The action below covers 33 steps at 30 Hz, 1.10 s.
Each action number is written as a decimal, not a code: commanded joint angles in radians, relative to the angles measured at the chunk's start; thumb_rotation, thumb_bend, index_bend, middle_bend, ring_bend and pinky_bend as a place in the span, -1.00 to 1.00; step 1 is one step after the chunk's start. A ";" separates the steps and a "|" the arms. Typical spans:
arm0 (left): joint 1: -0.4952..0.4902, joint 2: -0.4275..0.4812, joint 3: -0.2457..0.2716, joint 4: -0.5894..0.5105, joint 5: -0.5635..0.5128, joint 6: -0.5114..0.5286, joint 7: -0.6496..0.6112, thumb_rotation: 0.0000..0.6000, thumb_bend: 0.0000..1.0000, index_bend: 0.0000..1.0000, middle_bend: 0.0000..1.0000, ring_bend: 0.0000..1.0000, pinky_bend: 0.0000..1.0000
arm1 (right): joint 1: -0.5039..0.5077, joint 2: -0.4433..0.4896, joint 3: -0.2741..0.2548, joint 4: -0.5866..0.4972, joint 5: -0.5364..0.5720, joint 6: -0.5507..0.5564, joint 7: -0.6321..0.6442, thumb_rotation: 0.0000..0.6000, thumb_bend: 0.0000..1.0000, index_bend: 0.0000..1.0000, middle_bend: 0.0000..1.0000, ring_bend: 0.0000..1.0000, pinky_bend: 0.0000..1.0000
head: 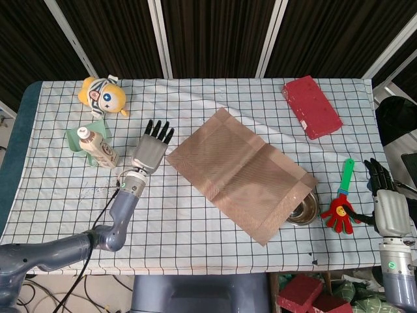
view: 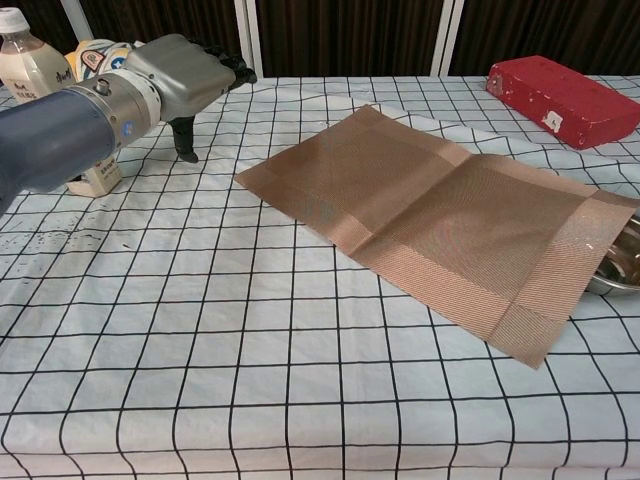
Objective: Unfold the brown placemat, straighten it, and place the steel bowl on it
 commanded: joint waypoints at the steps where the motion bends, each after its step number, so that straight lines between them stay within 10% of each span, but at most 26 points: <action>1: -0.030 -0.049 0.004 0.075 -0.021 -0.010 -0.003 1.00 -0.78 -0.81 -0.94 -0.95 -0.81 | 0.000 0.000 0.003 0.002 0.002 -0.006 0.003 1.00 -0.79 -0.95 -1.00 -0.92 -0.60; 33: -0.165 -0.325 0.019 0.545 0.038 -0.119 -0.197 1.00 -0.83 -0.73 -0.89 -0.95 -0.81 | -0.014 -0.002 0.034 0.001 0.003 -0.048 0.032 1.00 -0.77 -0.91 -1.00 -0.92 -0.60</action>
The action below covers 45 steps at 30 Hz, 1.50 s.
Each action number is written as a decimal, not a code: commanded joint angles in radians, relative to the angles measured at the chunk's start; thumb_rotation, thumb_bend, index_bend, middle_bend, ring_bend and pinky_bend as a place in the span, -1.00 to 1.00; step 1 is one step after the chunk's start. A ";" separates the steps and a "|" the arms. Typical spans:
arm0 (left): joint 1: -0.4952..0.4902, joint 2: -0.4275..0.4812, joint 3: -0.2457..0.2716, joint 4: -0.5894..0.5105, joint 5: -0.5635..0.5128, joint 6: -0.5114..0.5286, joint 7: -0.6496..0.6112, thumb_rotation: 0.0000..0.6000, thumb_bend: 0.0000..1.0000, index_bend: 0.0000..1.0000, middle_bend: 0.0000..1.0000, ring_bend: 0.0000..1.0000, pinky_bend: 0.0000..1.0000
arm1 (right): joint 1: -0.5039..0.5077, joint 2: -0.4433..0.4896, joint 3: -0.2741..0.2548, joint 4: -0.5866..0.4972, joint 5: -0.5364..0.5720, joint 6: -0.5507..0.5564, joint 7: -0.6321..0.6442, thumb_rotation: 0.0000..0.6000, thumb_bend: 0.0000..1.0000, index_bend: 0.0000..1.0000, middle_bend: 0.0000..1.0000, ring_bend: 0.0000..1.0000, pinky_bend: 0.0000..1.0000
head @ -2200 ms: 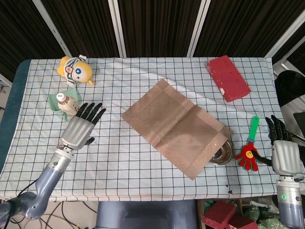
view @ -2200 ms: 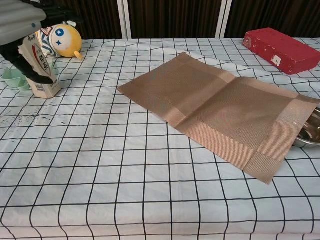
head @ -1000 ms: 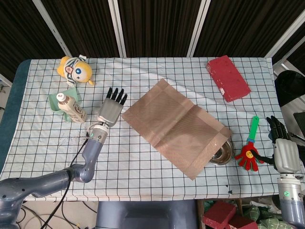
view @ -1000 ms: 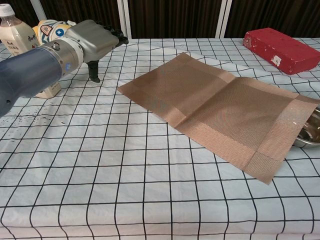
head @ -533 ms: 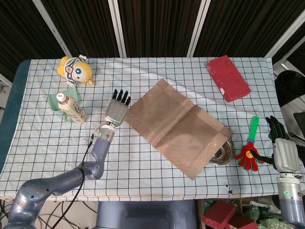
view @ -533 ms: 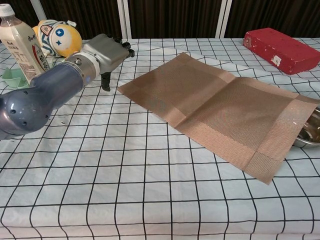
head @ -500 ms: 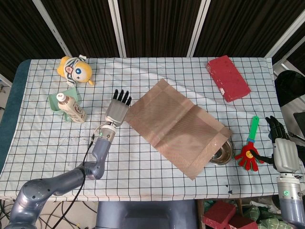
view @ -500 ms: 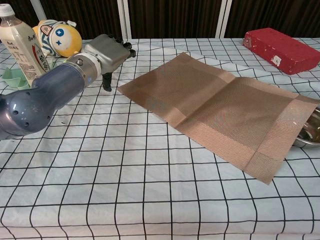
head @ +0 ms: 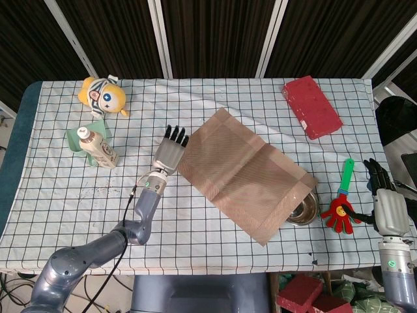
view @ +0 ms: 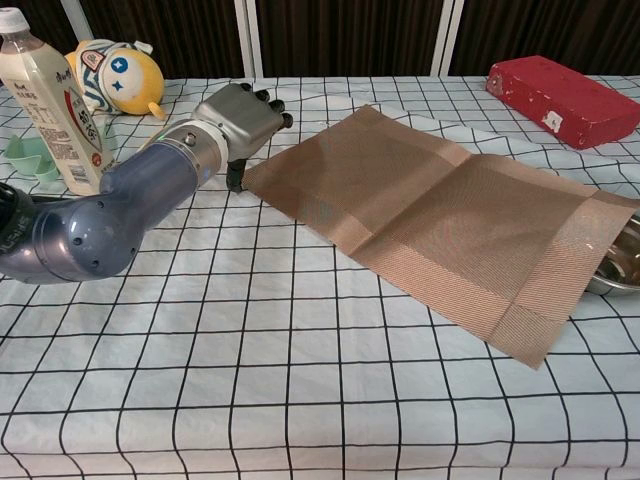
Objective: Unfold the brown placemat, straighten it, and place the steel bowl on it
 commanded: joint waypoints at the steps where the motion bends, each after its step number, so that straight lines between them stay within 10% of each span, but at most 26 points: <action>1: -0.008 -0.012 -0.003 0.020 0.004 -0.011 -0.008 1.00 -0.83 -0.73 -0.89 -0.95 -0.81 | -0.001 0.001 0.002 0.000 0.001 -0.002 0.001 1.00 -0.77 -0.91 -1.00 -0.92 -0.60; 24: -0.019 -0.062 0.009 0.122 0.064 -0.061 -0.079 1.00 -0.22 -0.17 -0.68 -0.94 -0.78 | -0.006 0.002 0.013 -0.002 0.002 -0.019 0.021 1.00 -0.76 -0.88 -1.00 -0.92 -0.60; 45: 0.031 0.017 0.022 0.001 0.119 0.014 -0.092 1.00 -0.23 0.32 -0.59 -0.90 -0.74 | -0.011 0.005 0.017 -0.009 0.001 -0.023 0.020 1.00 -0.74 -0.86 -1.00 -0.92 -0.60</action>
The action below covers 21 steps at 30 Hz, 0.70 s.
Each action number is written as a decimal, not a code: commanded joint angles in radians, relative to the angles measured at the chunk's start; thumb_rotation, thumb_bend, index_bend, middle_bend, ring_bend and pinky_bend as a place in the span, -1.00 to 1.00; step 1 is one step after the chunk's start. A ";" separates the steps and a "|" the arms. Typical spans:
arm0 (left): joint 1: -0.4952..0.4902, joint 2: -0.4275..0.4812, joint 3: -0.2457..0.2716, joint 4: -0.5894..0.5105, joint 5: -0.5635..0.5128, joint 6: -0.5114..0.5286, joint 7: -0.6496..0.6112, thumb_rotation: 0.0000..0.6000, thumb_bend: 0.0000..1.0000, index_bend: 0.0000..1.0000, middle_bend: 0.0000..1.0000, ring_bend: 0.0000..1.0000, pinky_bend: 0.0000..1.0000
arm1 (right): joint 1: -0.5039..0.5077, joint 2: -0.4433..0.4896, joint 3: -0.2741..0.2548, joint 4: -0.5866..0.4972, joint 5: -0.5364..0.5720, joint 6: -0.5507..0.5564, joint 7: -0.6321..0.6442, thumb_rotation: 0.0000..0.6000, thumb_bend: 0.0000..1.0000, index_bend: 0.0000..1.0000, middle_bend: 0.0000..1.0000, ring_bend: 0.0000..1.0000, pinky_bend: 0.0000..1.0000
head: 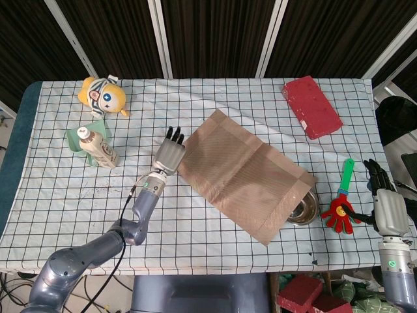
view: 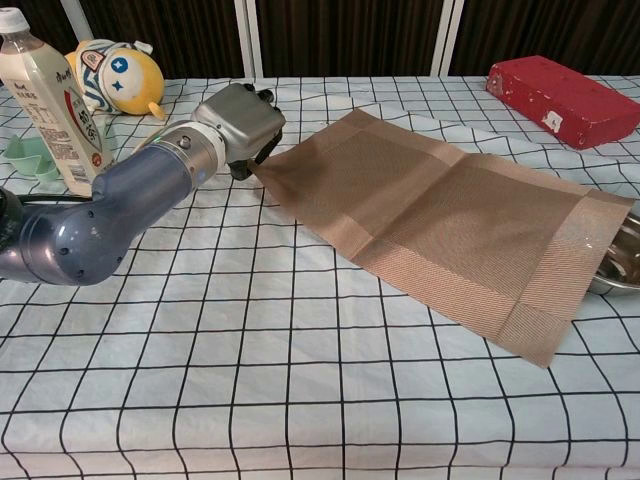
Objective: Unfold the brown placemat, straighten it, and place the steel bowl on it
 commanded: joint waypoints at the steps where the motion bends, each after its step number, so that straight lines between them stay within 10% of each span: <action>1: 0.009 0.011 0.005 -0.017 0.010 0.012 -0.005 1.00 -0.23 0.34 -0.58 -0.90 -0.74 | 0.000 0.001 0.001 -0.001 0.001 -0.001 0.001 1.00 -0.74 -0.86 -1.00 -0.92 -0.60; 21: 0.104 0.156 0.037 -0.271 0.042 0.106 0.001 1.00 -0.18 0.44 -0.56 -0.90 -0.73 | -0.001 0.003 0.004 -0.002 0.002 -0.007 0.007 1.00 -0.74 -0.85 -1.00 -0.92 -0.60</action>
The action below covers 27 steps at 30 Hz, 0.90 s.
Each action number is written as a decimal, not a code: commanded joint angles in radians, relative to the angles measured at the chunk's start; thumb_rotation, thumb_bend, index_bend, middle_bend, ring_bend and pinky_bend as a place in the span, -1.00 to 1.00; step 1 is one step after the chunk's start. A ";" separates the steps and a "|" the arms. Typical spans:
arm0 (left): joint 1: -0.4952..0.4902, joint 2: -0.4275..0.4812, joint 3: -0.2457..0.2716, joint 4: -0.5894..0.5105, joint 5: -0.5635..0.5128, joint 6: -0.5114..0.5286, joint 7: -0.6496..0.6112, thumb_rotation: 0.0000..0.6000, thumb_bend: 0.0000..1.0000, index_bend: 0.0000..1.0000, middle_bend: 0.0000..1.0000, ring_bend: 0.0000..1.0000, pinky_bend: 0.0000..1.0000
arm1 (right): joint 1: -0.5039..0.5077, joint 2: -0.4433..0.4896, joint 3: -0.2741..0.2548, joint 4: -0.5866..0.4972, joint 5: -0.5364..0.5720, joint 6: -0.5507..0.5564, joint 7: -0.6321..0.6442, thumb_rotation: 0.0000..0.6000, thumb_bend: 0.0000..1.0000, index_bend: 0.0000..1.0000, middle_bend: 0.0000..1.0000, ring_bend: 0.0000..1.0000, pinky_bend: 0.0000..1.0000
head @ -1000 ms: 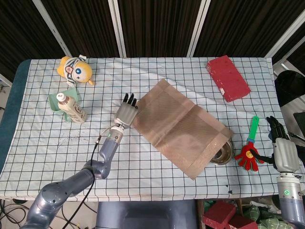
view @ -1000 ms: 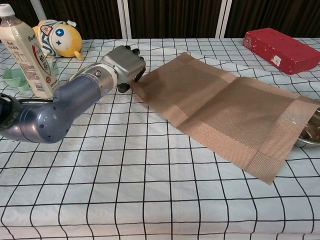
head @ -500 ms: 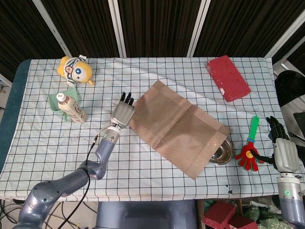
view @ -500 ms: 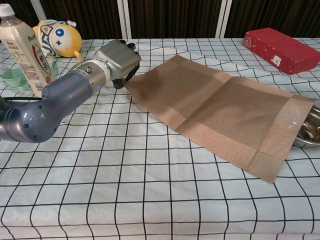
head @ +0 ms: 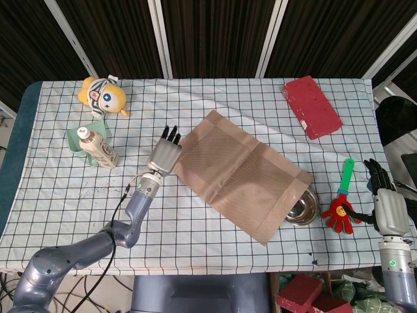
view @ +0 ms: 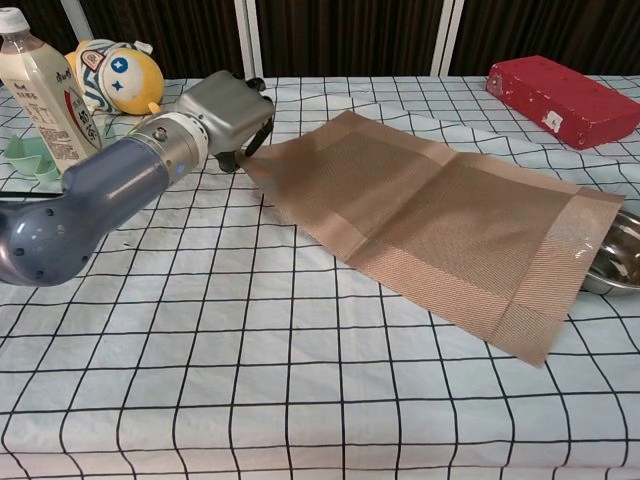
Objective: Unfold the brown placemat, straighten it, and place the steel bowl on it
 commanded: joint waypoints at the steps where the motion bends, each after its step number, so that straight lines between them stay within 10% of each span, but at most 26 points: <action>1: 0.057 0.080 0.021 -0.143 0.007 0.049 0.012 1.00 -0.18 0.44 -0.55 -0.90 -0.73 | 0.000 0.000 0.001 -0.001 0.000 0.000 0.001 1.00 -0.74 -0.85 -1.00 -0.92 -0.60; 9: 0.171 0.257 0.101 -0.446 0.021 0.139 0.073 1.00 -0.18 0.45 -0.52 -0.87 -0.73 | -0.002 0.001 0.005 0.003 0.005 0.004 -0.007 1.00 -0.74 -0.85 -1.00 -0.92 -0.60; 27: 0.322 0.436 0.216 -0.650 0.059 0.222 0.001 1.00 -0.18 0.46 -0.52 -0.87 -0.73 | -0.003 -0.013 0.003 0.030 -0.003 0.025 -0.059 1.00 -0.74 -0.84 -1.00 -0.92 -0.60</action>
